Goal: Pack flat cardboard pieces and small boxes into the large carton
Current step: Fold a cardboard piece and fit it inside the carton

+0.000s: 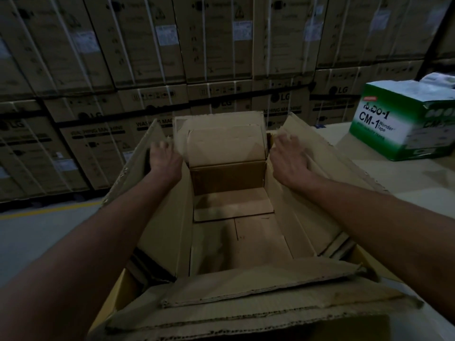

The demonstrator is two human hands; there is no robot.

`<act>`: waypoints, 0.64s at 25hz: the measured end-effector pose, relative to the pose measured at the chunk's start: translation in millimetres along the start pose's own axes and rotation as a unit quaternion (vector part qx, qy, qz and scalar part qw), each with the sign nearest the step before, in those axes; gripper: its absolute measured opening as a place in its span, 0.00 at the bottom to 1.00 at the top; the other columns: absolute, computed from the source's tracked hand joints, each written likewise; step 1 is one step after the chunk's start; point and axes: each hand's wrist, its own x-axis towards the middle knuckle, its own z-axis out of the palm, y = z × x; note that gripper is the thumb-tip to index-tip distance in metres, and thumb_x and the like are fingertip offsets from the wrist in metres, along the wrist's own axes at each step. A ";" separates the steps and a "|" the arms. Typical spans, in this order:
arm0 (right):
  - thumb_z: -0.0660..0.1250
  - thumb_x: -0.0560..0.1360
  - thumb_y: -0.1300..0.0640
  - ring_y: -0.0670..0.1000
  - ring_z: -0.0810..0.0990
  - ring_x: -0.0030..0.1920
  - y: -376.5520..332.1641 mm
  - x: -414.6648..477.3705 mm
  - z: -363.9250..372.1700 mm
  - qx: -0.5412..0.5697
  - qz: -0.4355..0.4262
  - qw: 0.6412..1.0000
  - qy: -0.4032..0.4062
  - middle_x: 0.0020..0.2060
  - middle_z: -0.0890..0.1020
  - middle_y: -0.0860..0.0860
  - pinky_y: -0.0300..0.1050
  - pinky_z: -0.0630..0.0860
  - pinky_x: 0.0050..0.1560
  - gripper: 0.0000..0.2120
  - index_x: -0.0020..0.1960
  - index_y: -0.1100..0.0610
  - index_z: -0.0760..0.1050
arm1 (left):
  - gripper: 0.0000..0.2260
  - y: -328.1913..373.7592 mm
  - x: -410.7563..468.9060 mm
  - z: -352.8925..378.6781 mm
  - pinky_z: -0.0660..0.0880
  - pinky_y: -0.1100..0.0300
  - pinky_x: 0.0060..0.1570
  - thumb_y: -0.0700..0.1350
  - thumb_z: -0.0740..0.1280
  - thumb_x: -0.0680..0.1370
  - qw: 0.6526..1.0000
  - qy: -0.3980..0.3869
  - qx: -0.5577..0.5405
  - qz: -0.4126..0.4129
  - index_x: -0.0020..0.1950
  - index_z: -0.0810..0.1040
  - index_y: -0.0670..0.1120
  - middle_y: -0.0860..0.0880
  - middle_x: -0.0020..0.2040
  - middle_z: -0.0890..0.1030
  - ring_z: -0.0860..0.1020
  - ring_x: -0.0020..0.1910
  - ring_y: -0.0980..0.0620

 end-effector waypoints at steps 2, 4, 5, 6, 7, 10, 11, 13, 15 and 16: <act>0.67 0.74 0.48 0.57 0.70 0.62 -5.7 -8.2 -14.8 0.029 -0.045 0.998 0.030 0.60 0.76 0.56 0.56 0.70 0.61 0.16 0.59 0.53 0.81 | 0.20 3.1 -7.6 -9.1 0.65 0.49 0.66 0.53 0.64 0.80 0.999 0.016 0.019 0.034 0.71 0.74 0.51 0.44 0.72 0.70 0.68 0.69 0.44; 0.67 0.75 0.50 0.56 0.72 0.57 -15.4 -18.9 -31.0 0.076 -0.076 0.994 0.026 0.54 0.78 0.55 0.53 0.72 0.55 0.12 0.54 0.53 0.81 | 0.19 7.5 -16.2 -17.5 0.65 0.48 0.67 0.53 0.64 0.80 0.998 0.014 -0.008 0.063 0.70 0.75 0.50 0.45 0.69 0.74 0.68 0.69 0.45; 0.66 0.75 0.51 0.56 0.73 0.56 -21.9 -25.0 -39.4 0.090 -0.089 0.992 0.017 0.53 0.79 0.54 0.52 0.72 0.53 0.11 0.53 0.54 0.82 | 0.18 10.3 -21.3 -21.5 0.66 0.48 0.66 0.53 0.64 0.80 0.997 0.000 -0.037 0.071 0.68 0.76 0.50 0.46 0.68 0.76 0.69 0.69 0.44; 0.66 0.75 0.51 0.56 0.74 0.55 -28.3 -30.9 -46.7 0.091 -0.097 0.991 0.005 0.51 0.80 0.54 0.52 0.70 0.50 0.10 0.53 0.54 0.82 | 0.18 13.5 -27.6 -25.8 0.67 0.48 0.65 0.55 0.65 0.80 0.994 -0.017 -0.071 0.078 0.67 0.76 0.49 0.46 0.67 0.77 0.70 0.68 0.44; 0.65 0.75 0.51 0.56 0.75 0.54 -33.7 -36.4 -52.5 0.080 -0.104 0.991 -0.013 0.50 0.81 0.54 0.51 0.68 0.48 0.10 0.52 0.53 0.82 | 0.18 17.9 -34.7 -30.0 0.68 0.48 0.65 0.56 0.66 0.79 0.990 -0.032 -0.105 0.085 0.66 0.77 0.49 0.46 0.66 0.77 0.71 0.68 0.44; 0.64 0.76 0.54 0.55 0.76 0.53 -43.1 -48.7 -66.0 0.071 -0.109 0.989 -0.075 0.48 0.82 0.54 0.51 0.64 0.49 0.07 0.49 0.53 0.80 | 0.21 27.9 -56.5 -38.9 0.70 0.49 0.61 0.59 0.67 0.79 0.977 -0.048 -0.175 0.114 0.66 0.76 0.47 0.45 0.65 0.78 0.75 0.66 0.44; 0.64 0.76 0.55 0.55 0.76 0.53 -42.8 -51.1 -69.0 0.090 -0.105 0.986 -0.092 0.49 0.82 0.53 0.51 0.64 0.49 0.05 0.48 0.53 0.78 | 0.20 29.5 -62.2 -41.4 0.70 0.50 0.59 0.59 0.67 0.79 0.974 -0.049 -0.183 0.128 0.65 0.76 0.47 0.46 0.64 0.79 0.76 0.64 0.44; 0.64 0.77 0.55 0.55 0.75 0.51 -38.8 -55.9 -72.3 0.088 -0.099 0.985 -0.114 0.52 0.82 0.54 0.51 0.68 0.50 0.04 0.48 0.54 0.76 | 0.20 29.7 -70.6 -46.4 0.71 0.50 0.57 0.60 0.67 0.79 0.970 -0.055 -0.184 0.149 0.64 0.76 0.48 0.46 0.63 0.79 0.77 0.62 0.45; 0.64 0.78 0.51 0.59 0.75 0.61 -32.8 -58.6 -71.3 0.004 -0.074 0.988 -0.136 0.61 0.80 0.58 0.60 0.70 0.62 0.12 0.57 0.55 0.78 | 0.20 27.9 -77.3 -51.9 0.71 0.49 0.58 0.61 0.68 0.78 0.970 -0.072 -0.174 0.157 0.64 0.76 0.49 0.47 0.63 0.79 0.77 0.62 0.45; 0.64 0.79 0.48 0.63 0.70 0.69 -28.5 -59.0 -66.6 -0.042 -0.047 0.986 -0.152 0.67 0.75 0.61 0.68 0.64 0.68 0.18 0.64 0.55 0.77 | 0.21 26.5 -78.6 -53.1 0.70 0.48 0.59 0.61 0.67 0.78 0.970 -0.085 -0.167 0.156 0.65 0.76 0.49 0.48 0.64 0.79 0.76 0.63 0.45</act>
